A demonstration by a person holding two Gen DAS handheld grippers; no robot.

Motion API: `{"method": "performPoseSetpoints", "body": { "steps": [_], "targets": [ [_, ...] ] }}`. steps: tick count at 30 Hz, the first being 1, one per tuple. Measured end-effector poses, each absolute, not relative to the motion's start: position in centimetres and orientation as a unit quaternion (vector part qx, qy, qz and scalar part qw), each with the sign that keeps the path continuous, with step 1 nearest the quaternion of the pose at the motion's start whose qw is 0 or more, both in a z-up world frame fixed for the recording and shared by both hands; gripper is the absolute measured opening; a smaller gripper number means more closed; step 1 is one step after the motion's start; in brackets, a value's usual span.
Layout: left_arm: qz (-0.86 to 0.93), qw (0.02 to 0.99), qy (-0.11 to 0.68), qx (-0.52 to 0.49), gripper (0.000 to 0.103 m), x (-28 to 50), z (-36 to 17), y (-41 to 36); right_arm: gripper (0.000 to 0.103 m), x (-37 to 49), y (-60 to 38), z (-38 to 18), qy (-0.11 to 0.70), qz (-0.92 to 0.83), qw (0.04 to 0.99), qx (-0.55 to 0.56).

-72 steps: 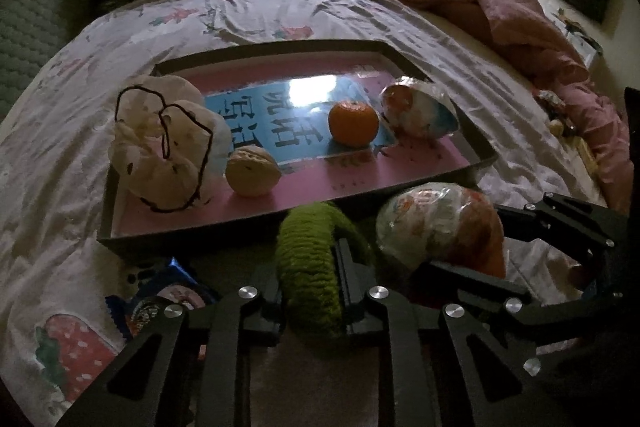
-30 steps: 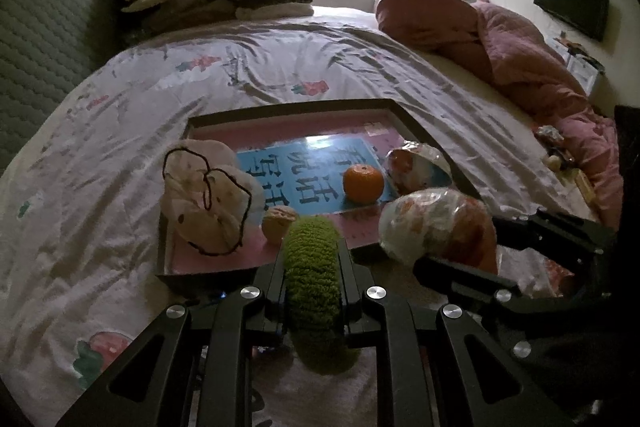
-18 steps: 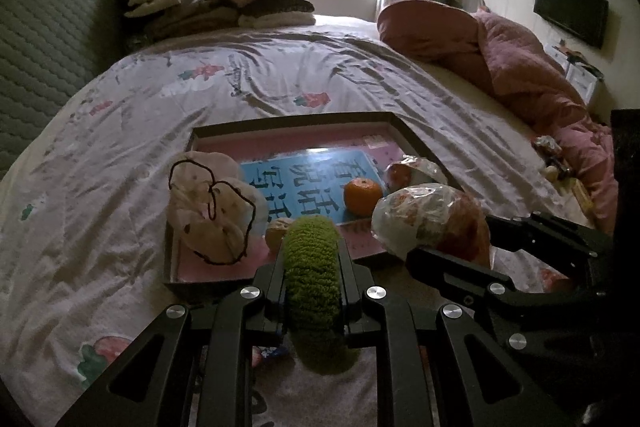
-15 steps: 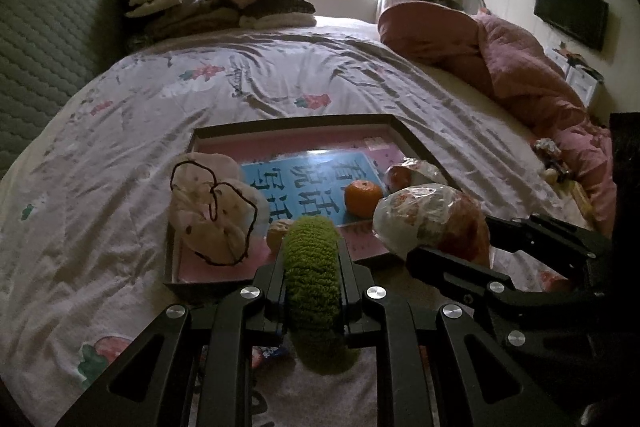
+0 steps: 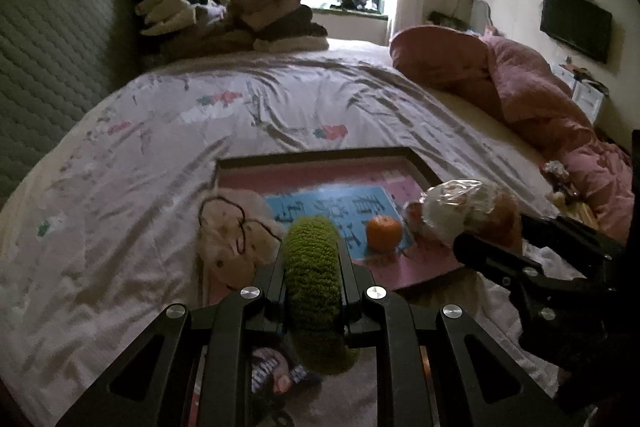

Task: Organize objects
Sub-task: 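Carry the green ring with the left tool while the right tool carries the red ball over the tray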

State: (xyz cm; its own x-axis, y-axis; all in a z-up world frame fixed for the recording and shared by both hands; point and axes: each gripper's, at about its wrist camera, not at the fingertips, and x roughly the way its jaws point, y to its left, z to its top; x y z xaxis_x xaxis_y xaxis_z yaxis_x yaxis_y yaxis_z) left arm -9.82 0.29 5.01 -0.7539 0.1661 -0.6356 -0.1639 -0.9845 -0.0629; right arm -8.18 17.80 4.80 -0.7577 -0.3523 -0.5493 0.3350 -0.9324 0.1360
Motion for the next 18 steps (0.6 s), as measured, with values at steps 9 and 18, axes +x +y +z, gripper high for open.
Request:
{"method": "performPoseSetpoints", "body": {
  "steps": [9,18],
  "targets": [
    [0.943,0.08,-0.002,-0.322,0.018,-11.5,5.4,-0.2,0.052,-9.0,18.8,5.6,-0.009,-0.952,0.154,0.266],
    [0.954,0.068,0.031,-0.289,0.018,-13.2,4.6,0.2,0.052,-10.4,20.2,5.4,-0.006,-0.959,0.122,0.255]
  ]
}}
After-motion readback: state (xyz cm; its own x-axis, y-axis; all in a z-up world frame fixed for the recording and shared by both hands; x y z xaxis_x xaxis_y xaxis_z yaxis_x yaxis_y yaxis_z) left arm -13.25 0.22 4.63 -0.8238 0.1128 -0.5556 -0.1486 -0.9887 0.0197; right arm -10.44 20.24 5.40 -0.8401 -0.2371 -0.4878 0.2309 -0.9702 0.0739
